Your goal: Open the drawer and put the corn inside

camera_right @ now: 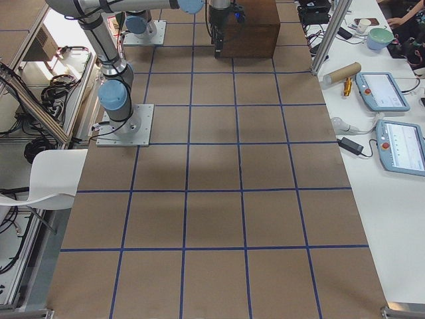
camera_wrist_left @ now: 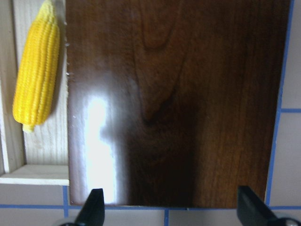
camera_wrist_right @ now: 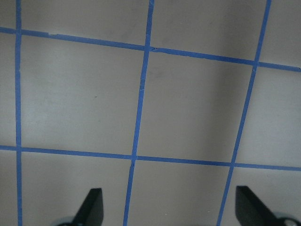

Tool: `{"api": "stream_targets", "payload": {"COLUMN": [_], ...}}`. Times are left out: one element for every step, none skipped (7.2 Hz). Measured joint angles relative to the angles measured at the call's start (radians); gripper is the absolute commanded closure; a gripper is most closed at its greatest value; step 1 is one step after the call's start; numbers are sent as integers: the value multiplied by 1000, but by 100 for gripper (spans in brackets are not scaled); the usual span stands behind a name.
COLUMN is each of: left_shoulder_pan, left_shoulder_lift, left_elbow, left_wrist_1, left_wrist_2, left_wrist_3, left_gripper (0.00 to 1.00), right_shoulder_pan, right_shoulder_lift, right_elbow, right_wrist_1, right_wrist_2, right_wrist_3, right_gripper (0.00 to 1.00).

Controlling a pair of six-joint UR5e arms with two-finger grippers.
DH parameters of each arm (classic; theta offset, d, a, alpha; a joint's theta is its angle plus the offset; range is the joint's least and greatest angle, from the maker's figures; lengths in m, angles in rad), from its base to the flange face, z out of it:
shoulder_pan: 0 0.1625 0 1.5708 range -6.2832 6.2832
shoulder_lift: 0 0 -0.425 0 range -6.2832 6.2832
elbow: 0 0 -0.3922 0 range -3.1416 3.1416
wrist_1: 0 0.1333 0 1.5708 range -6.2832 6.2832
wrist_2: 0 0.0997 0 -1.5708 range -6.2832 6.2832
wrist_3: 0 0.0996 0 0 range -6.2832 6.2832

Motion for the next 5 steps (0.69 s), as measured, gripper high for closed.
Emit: {"api": "stream_targets", "payload": {"left_shoulder_pan": [-8, -10, -8, -5, -4], "left_shoulder_lift": [32, 63, 87, 98, 103], "left_elbow": [-43, -83, -121, -146, -159], "left_wrist_1": [7, 26, 74, 127, 160], "left_wrist_2": [0, -1, -2, -3, -3], "left_wrist_3": [-3, -6, -11, -13, -14], "left_gripper": [0, 0, 0, 0, 0], "right_shoulder_pan": [0, 0, 0, 0, 0], "right_shoulder_lift": [0, 0, 0, 0, 0], "right_elbow": [0, 0, 0, 0, 0], "right_wrist_1": [0, 0, 0, 0, 0], "right_wrist_2": [0, 0, 0, 0, 0], "right_wrist_3": [0, -1, -1, -1, 0], "right_gripper": [0, 0, 0, 0, 0]}}
